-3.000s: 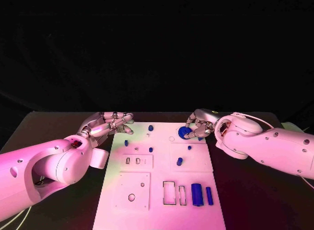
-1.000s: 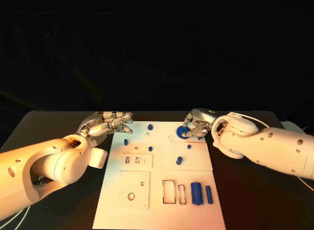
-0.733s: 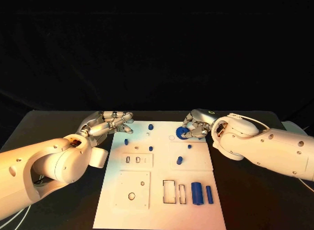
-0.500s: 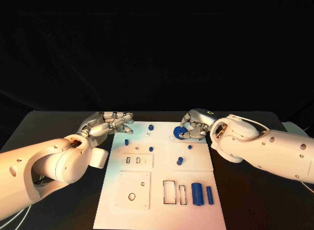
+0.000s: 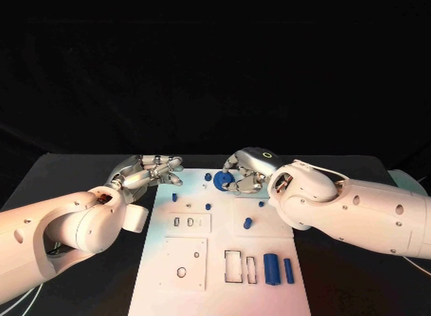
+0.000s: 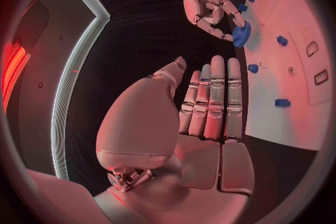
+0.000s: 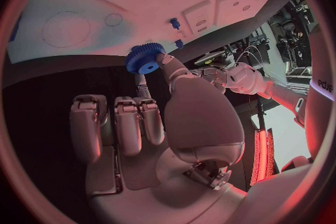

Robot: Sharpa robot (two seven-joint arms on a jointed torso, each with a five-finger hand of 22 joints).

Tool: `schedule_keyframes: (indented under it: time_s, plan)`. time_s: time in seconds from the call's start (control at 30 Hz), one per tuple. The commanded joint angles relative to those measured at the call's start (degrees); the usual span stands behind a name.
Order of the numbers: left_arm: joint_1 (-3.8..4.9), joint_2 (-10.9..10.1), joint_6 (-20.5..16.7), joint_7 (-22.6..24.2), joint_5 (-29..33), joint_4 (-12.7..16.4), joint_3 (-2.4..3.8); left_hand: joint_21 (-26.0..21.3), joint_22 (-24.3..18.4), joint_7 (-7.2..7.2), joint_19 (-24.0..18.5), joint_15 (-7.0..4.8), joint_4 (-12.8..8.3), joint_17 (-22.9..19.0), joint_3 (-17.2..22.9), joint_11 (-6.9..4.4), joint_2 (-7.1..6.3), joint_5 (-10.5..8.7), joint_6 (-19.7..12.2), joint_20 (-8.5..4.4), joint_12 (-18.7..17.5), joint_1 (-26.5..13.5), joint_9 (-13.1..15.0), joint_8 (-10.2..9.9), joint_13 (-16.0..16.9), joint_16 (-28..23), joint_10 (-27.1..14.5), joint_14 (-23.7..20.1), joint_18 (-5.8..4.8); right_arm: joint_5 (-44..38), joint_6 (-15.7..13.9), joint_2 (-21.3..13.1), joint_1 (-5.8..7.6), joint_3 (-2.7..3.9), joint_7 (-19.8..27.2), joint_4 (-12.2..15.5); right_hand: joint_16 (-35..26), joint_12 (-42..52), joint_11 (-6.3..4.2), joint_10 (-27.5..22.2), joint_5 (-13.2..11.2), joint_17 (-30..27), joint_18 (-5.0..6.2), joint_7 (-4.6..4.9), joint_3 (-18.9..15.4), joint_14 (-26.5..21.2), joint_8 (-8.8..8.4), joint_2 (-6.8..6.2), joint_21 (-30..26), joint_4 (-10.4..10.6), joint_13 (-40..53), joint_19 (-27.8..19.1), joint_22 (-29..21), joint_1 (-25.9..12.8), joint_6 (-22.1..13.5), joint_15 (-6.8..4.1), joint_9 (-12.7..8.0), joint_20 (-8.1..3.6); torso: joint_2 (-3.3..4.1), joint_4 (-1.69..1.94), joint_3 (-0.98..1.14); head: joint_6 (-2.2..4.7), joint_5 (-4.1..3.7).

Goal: Assemble the parts on the task board

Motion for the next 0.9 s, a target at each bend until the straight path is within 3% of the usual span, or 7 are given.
schedule_keyframes:
  time_s: [0.03,0.37,0.9]
  plan:
    - [0.05,0.13,1.35,0.36,0.65,0.06,0.02,0.20,0.05,0.19,-0.32,0.04,-0.23,0.08,-0.06,-0.05,0.62,-0.16,-0.01,0.06,-0.35,0.07,0.03,-0.29,0.00,0.40,-0.41,-0.26,0.52,-3.03,-1.35,1.51,-0.06,-0.02,-0.10,-0.65,0.22,0.33,-0.31,6.05,0.40,15.09,-1.06,-0.24,0.40,5.97,-0.05,-0.19,0.09,0.06,15.04,1.94,9.55,0.22,0.70,-0.31,0.08,-0.45,0.05,0.08,-0.02,0.08,-0.01]
    - [0.06,0.25,1.34,0.39,0.73,0.27,0.02,0.20,0.05,0.19,-0.32,0.04,-0.23,0.08,-0.06,-0.05,0.62,-0.16,-0.01,0.06,-0.35,0.07,0.03,-0.29,0.00,0.40,-0.41,-0.26,0.52,-4.29,-1.09,6.60,-0.90,-0.30,0.05,-5.00,0.22,0.34,-0.31,6.07,0.41,15.09,-1.05,-0.24,0.49,5.97,-0.09,-0.19,0.07,0.04,15.05,1.92,9.53,0.25,0.72,-0.32,0.08,-0.45,0.25,0.19,0.00,0.23,0.36]
    - [0.07,0.21,1.17,0.47,0.74,0.31,0.03,0.27,0.09,0.21,-0.40,0.05,-0.30,0.09,-0.02,-0.04,0.63,-0.17,-0.02,0.08,-0.37,0.18,0.03,-0.31,0.00,0.43,-0.43,-0.34,0.52,-4.86,-0.42,10.79,-1.70,-0.38,-0.15,-9.94,0.22,0.31,-0.27,6.03,0.34,15.09,-1.03,-0.17,0.70,5.97,-0.30,-0.32,0.01,0.04,15.01,1.86,9.46,0.19,0.63,-0.31,0.03,-0.46,0.30,0.24,0.06,-0.01,0.52]
